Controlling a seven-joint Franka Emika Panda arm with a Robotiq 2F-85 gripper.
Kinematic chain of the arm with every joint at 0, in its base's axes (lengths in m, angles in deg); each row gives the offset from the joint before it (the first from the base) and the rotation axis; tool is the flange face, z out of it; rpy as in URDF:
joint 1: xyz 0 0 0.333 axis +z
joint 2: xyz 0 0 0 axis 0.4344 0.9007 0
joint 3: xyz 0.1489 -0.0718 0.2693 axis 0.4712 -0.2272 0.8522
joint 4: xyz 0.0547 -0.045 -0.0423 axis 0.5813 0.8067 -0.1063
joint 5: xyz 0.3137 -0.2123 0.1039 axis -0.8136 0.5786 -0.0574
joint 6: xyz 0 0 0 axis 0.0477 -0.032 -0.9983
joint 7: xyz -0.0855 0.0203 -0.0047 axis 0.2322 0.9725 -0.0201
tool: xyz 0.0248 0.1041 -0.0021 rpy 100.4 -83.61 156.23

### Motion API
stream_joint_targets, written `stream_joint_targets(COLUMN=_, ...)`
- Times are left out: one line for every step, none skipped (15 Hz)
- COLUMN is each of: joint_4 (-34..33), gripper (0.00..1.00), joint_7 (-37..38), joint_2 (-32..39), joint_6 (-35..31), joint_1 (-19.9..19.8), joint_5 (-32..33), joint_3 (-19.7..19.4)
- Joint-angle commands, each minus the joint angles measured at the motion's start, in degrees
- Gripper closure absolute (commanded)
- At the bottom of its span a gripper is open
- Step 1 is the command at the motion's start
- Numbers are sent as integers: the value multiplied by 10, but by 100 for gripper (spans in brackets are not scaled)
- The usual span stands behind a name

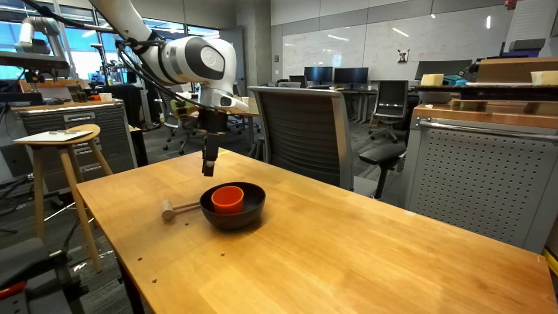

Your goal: Put the orange cup into the bowl.

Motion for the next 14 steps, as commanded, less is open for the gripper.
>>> stream_joint_targets(joint_4=46, gripper=0, joint_7=-25, joint_2=-103, joint_6=3, joint_1=22, joint_5=12, joint_3=18)
stream_joint_targets(joint_4=58, gripper=0, joint_7=-26, joint_2=-132, joint_6=0, joint_1=28, joint_5=17, joint_3=25)
stream_joint_targets(joint_4=70, gripper=0, joint_7=-32, joint_2=-161, joint_6=-7, joint_1=32, joint_5=24, joint_3=31)
stream_joint_targets(joint_4=81, gripper=0, joint_7=-36, joint_2=-190, joint_6=-4, joint_1=34, joint_5=33, joint_3=38)
stream_joint_targets(joint_4=97, gripper=0, joint_7=-45, joint_2=-223, joint_6=-9, joint_1=33, joint_5=38, joint_3=46)
stream_joint_targets(joint_4=109, gripper=0, joint_7=-49, joint_2=-254, joint_6=-7, joint_1=32, joint_5=40, joint_3=54)
stream_joint_targets(joint_4=126, gripper=0, joint_7=-56, joint_2=-289, joint_6=-8, joint_1=28, joint_5=41, joint_3=61)
stream_joint_targets(joint_4=141, gripper=0, joint_7=-58, joint_2=-322, joint_6=-6, joint_1=25, joint_5=42, joint_3=67)
stream_joint_targets(joint_4=155, gripper=0, joint_7=-67, joint_2=-356, joint_6=-1, joint_1=22, joint_5=39, joint_3=72)
stream_joint_targets(joint_4=169, gripper=0, joint_7=-72, joint_2=-389, joint_6=-2, joint_1=18, joint_5=39, joint_3=76)
stream_joint_targets(joint_4=185, gripper=0, joint_7=-70, joint_2=-423, joint_6=-10, joint_1=13, joint_5=42, joint_3=80)
stream_joint_targets(joint_4=197, gripper=0, joint_7=-72, joint_2=-456, joint_6=-6, joint_1=9, joint_5=40, joint_3=84)
stream_joint_targets(joint_4=211, gripper=0, joint_7=-64, joint_2=-490, joint_6=-6, joint_1=4, joint_5=37, joint_3=88)
stream_joint_targets(joint_4=160, gripper=0, joint_7=-65, joint_2=-409, joint_6=0, joint_1=-1, joint_5=24, joint_3=95)
